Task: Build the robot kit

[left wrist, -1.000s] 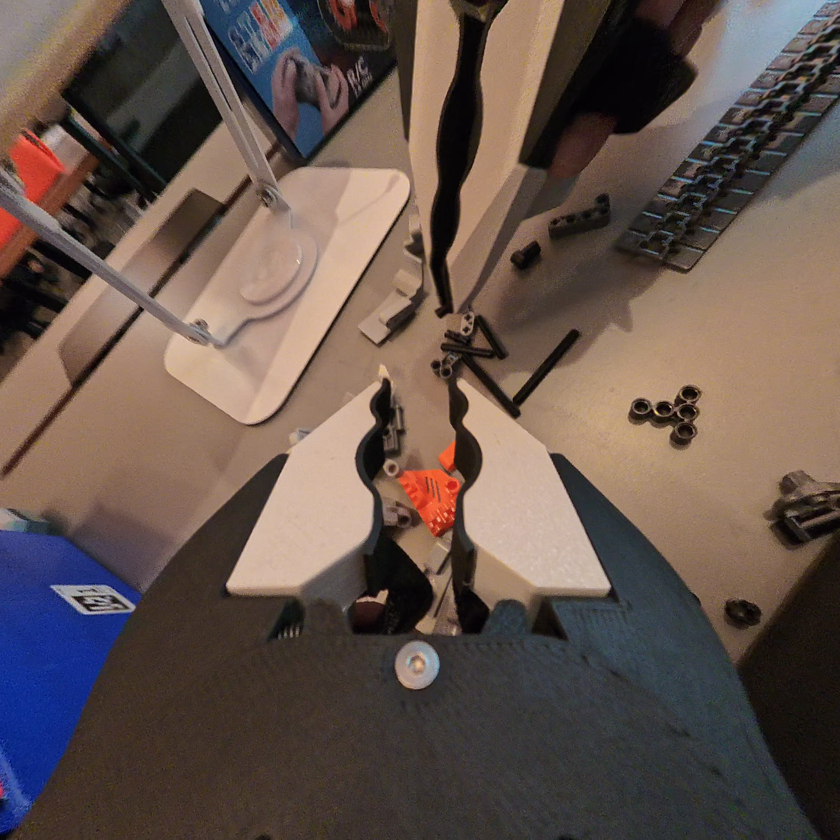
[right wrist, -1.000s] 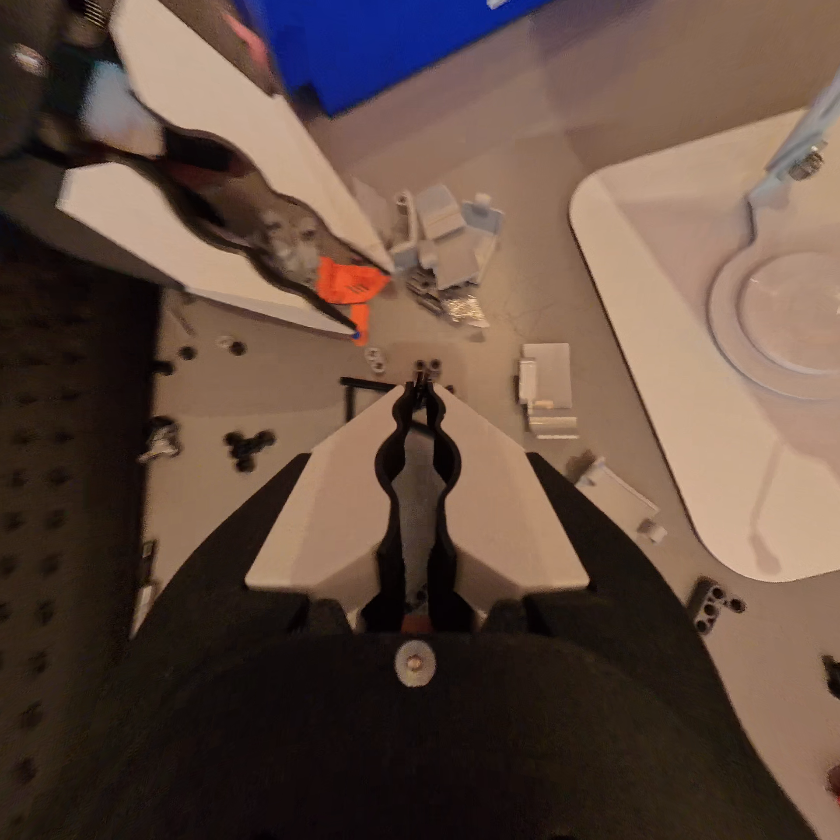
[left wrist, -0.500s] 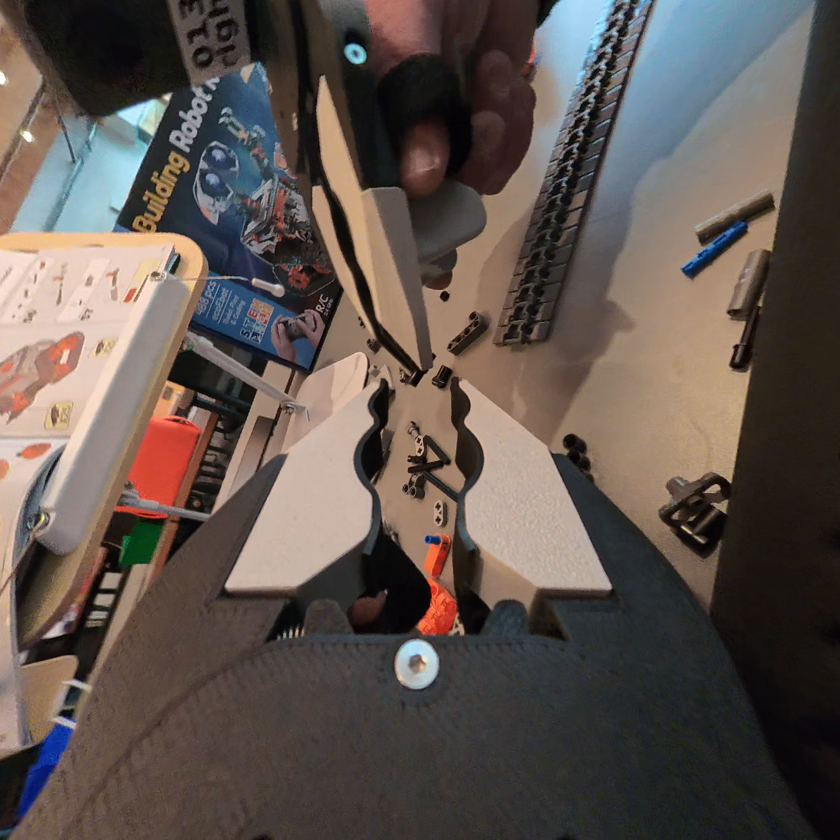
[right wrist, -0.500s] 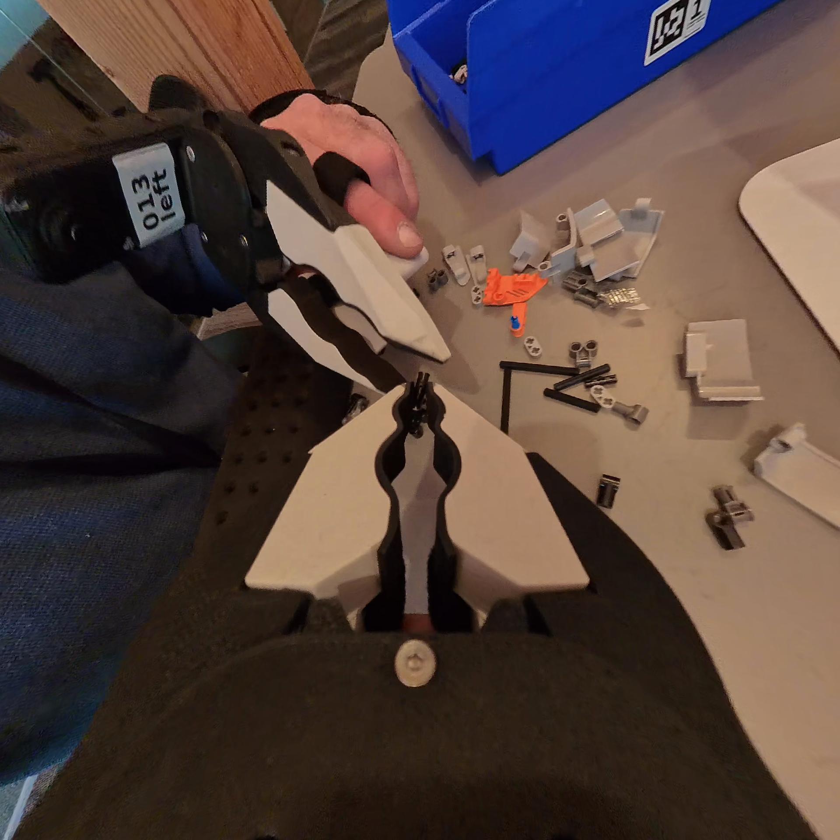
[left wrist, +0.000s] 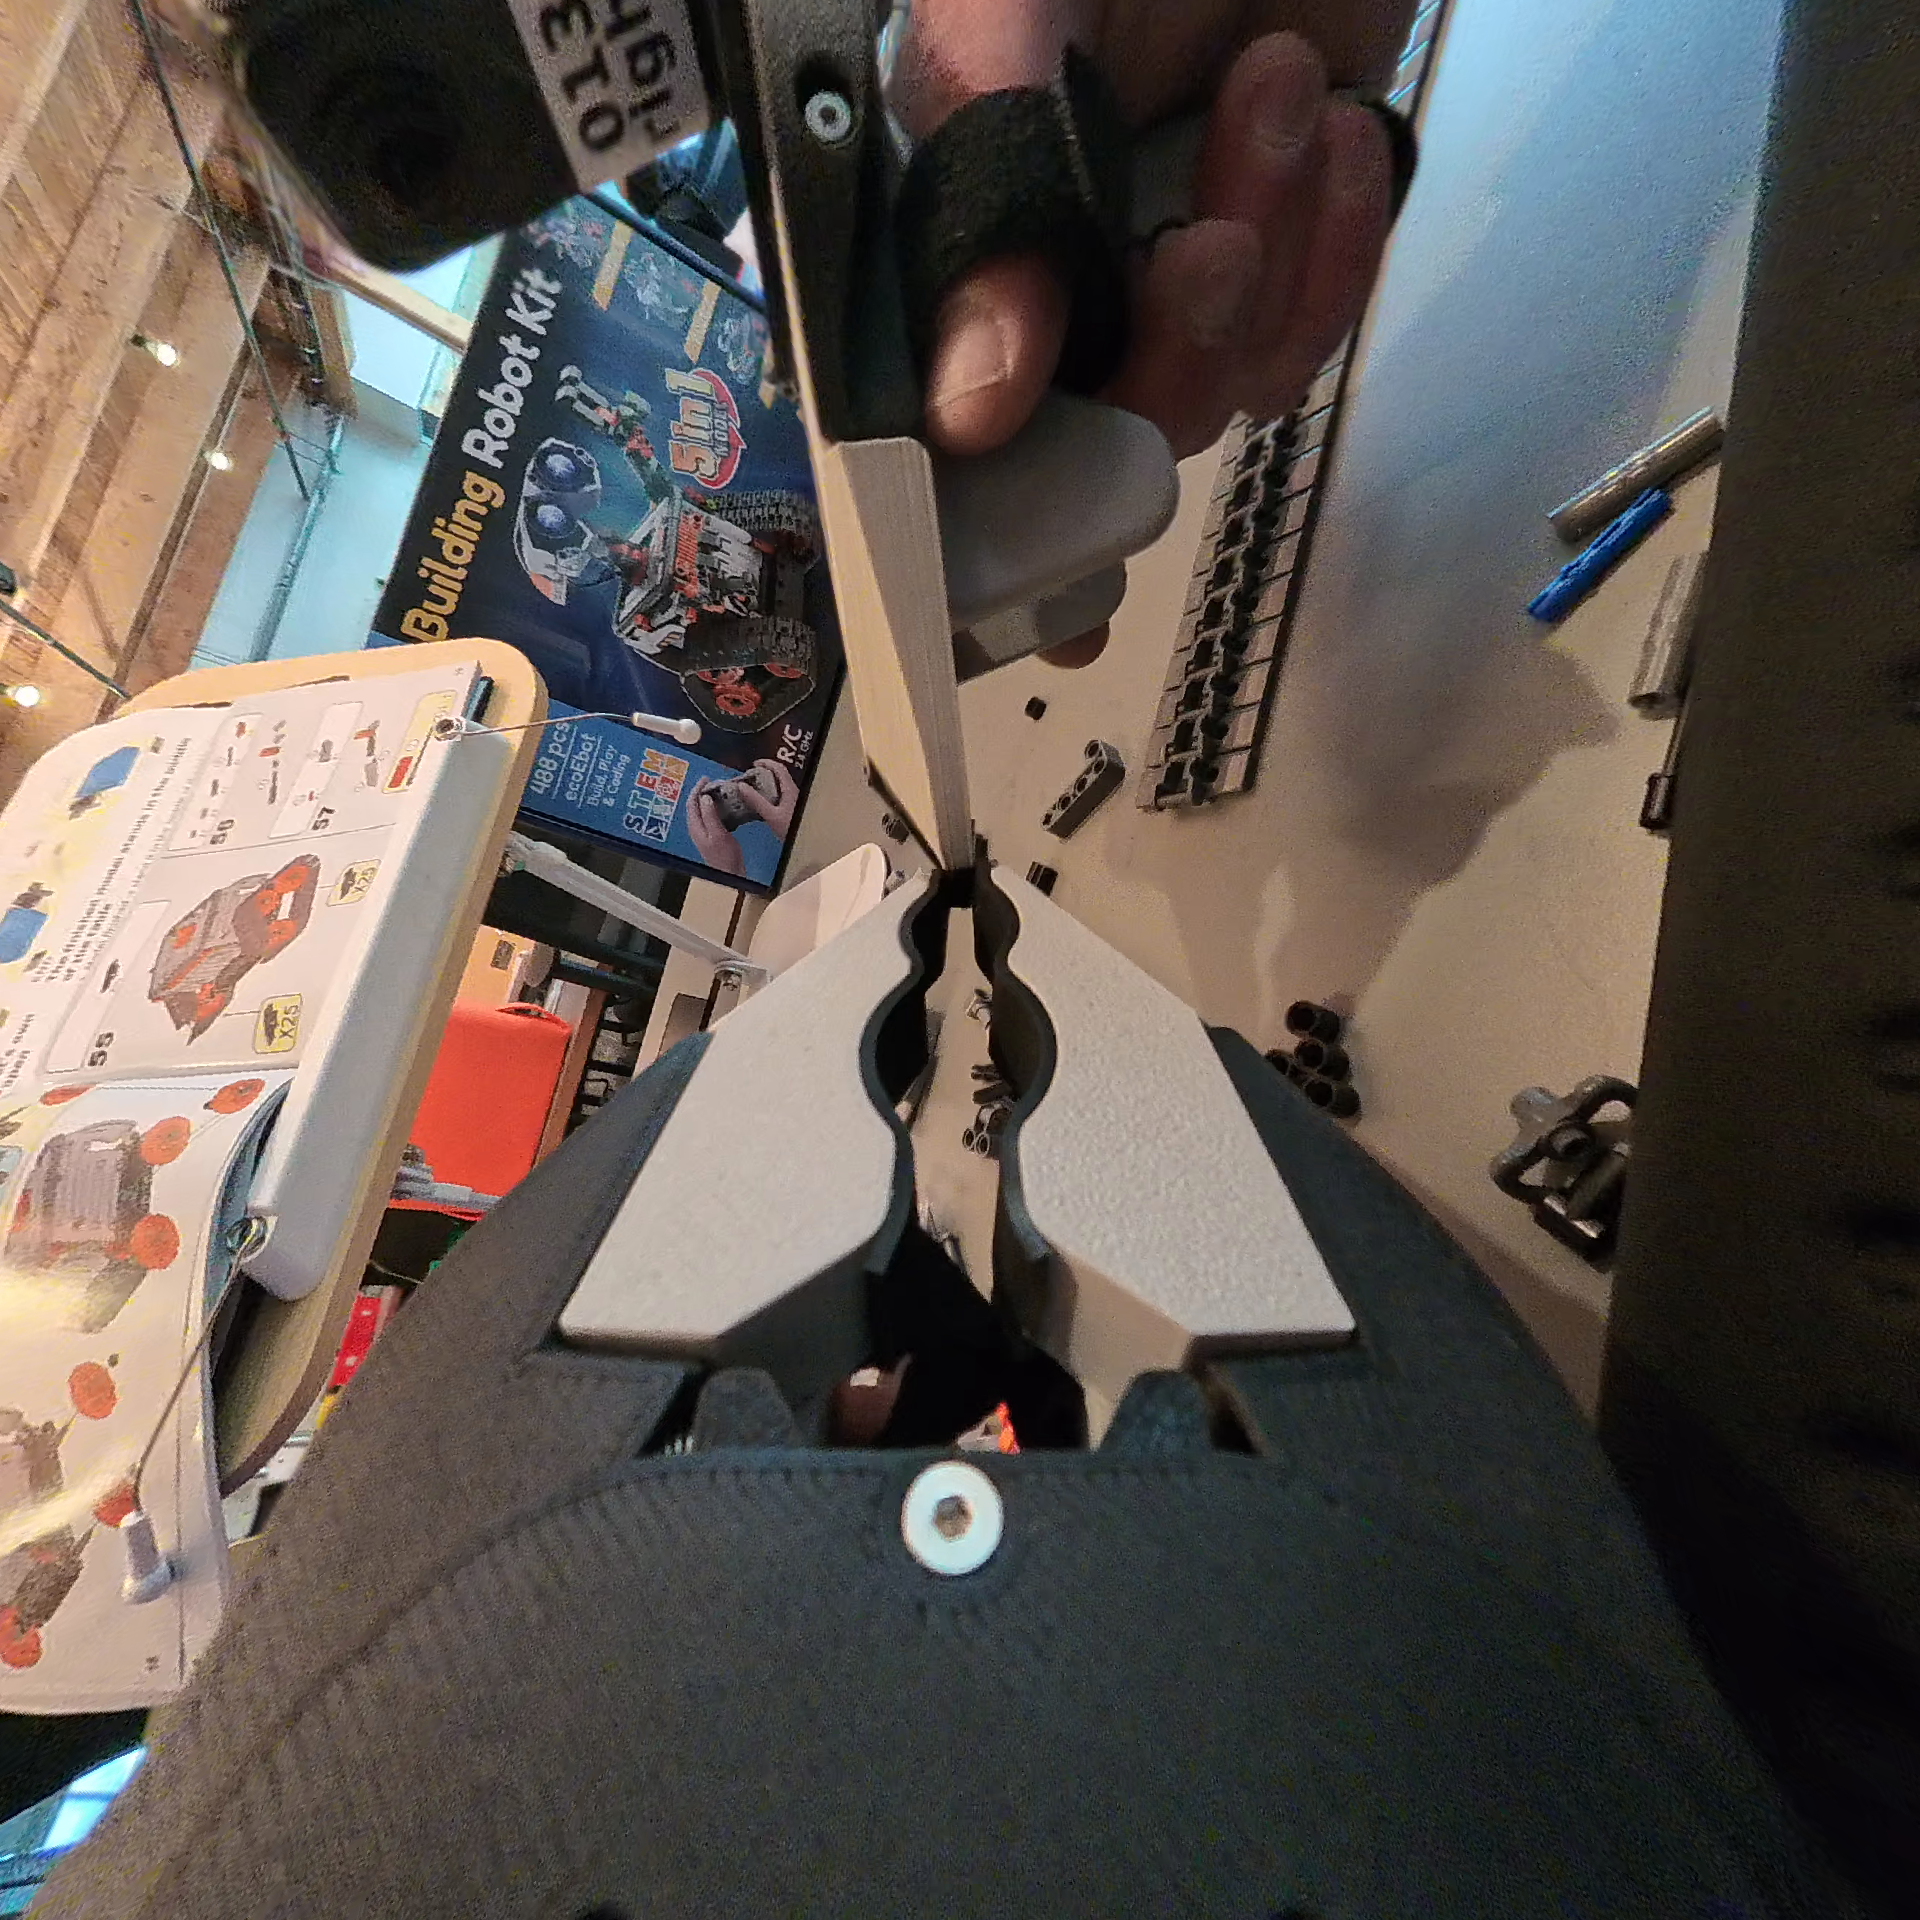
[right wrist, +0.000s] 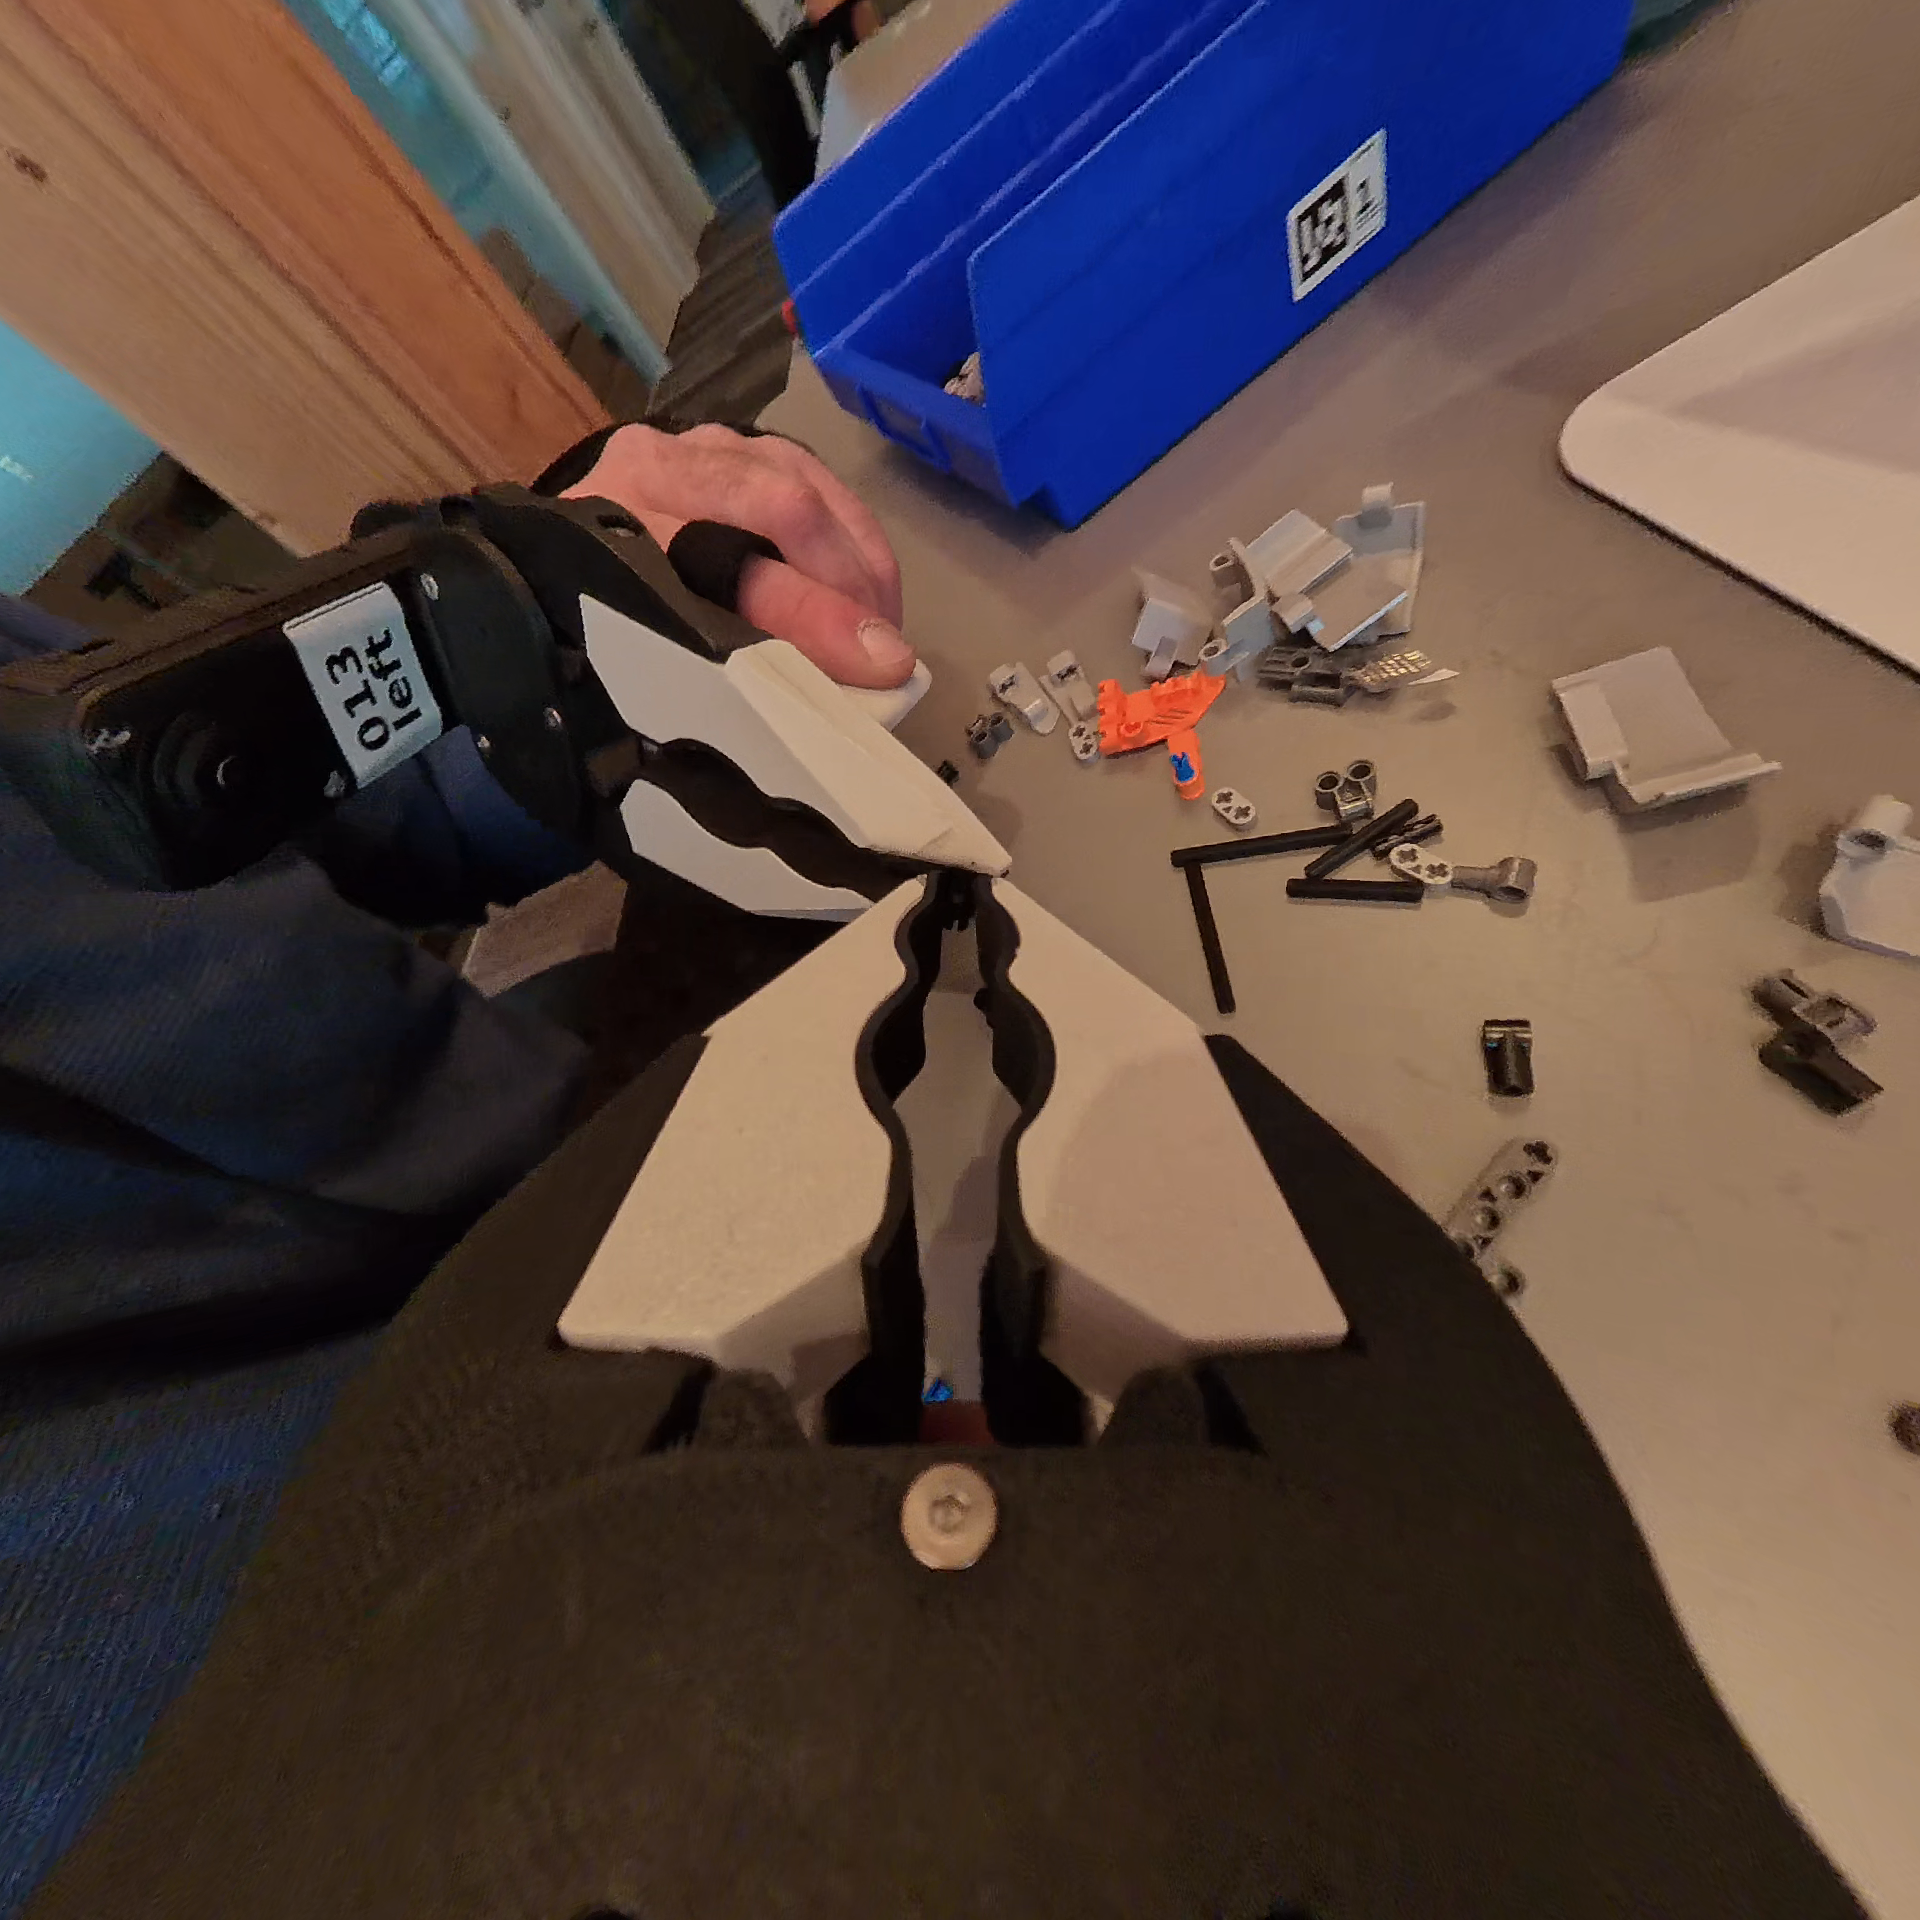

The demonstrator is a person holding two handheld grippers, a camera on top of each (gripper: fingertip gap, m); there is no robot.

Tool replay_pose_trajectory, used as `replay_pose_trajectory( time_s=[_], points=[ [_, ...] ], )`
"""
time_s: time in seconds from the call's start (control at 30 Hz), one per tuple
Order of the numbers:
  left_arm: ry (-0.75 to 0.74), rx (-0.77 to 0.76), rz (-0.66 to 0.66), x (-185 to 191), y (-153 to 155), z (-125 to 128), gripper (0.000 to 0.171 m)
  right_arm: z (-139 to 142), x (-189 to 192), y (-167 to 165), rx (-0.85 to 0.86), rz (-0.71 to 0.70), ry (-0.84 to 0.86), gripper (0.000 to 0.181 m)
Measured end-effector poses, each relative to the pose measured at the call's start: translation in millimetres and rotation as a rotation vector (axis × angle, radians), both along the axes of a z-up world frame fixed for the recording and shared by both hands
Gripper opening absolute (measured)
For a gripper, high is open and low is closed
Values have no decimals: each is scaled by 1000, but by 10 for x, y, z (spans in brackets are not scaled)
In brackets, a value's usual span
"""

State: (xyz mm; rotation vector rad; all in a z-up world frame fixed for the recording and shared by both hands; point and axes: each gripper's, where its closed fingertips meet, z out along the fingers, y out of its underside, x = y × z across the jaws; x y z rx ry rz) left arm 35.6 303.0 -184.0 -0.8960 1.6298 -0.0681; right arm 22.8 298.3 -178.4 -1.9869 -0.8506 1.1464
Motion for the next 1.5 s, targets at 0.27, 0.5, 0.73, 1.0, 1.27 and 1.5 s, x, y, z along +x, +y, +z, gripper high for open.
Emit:
replay_pose_trajectory(
  time_s=[0.27, 0.5, 0.73, 1.0, 1.27, 1.5],
  points=[
    [-17, -93, -1, 3, -49, -1, 4, 54, 64, -53, 144, -96, 4, 8],
    [-57, -125, 16, 40, -67, 63, 4, 53, 140, -83, 280, -65, -49, 6],
    [-59, -140, 12, 62, -83, 61, 4, 86, 102, -96, 302, -60, -25, 6],
    [-48, -129, 10, 69, -89, 40, 3, 44, 101, -91, 286, -62, -34, 2],
    [-35, -200, 46, 38, 12, -34, 22, 56, 211, -60, 359, -95, -109, 2],
    [-43, -262, 157, -262, 177, -5, 29, -48, 379, -29, 395, -115, -178, 2]
  ],
)
